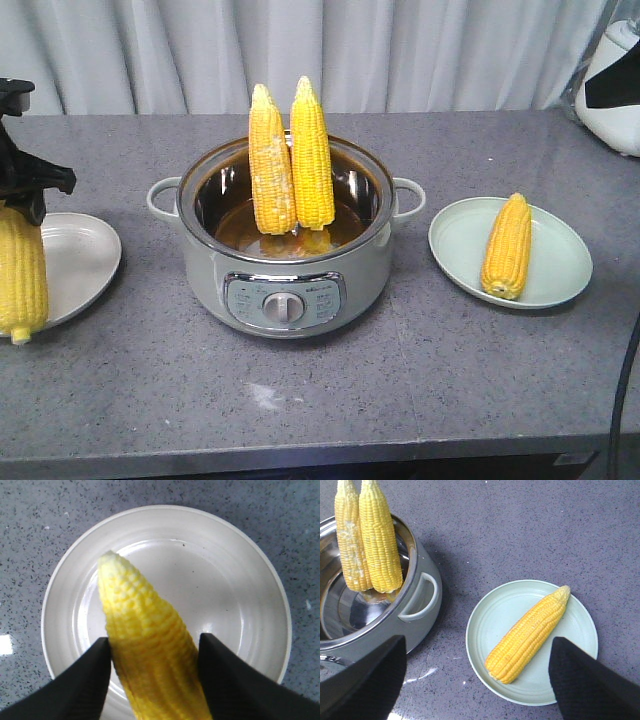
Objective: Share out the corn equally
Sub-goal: 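Lower the cob onto the white plate and open the left gripper, then move the right gripper to the next corn cob in the pot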
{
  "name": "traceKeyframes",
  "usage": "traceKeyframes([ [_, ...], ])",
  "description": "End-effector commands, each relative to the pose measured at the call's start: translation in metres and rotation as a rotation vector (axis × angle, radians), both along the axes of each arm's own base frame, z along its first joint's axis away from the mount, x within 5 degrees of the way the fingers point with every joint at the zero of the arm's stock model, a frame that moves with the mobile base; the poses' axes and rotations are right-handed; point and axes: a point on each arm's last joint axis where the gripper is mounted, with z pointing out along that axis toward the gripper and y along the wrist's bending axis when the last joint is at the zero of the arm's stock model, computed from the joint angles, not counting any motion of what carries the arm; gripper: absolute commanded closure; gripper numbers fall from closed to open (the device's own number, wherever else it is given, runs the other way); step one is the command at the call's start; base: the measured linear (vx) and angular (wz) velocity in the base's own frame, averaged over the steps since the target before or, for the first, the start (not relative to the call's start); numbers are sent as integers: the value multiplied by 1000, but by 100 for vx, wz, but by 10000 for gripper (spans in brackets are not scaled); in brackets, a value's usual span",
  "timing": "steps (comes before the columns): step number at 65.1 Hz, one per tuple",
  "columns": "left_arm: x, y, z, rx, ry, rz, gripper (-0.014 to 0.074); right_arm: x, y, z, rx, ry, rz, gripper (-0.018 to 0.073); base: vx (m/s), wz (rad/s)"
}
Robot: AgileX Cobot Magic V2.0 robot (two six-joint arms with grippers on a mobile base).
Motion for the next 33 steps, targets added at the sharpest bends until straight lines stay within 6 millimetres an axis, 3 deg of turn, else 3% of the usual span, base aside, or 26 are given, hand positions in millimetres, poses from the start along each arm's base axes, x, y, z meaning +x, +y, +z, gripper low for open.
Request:
traceKeyframes([
  [1,-5,0,27,-1,-117,-3,74,-8,4,19,16,-104,-2,-3,0,0],
  [8,-4,0,27,-1,-124,-4,-63,-8,4,19,16,-104,-2,-3,0,0],
  [15,-4,0,27,-1,-125,-4,-132,-8,4,19,16,-104,-2,-3,0,0],
  [33,-3,0,35,0,-182,-7,-96,-8,5,19,16,-104,-2,-3,0,0],
])
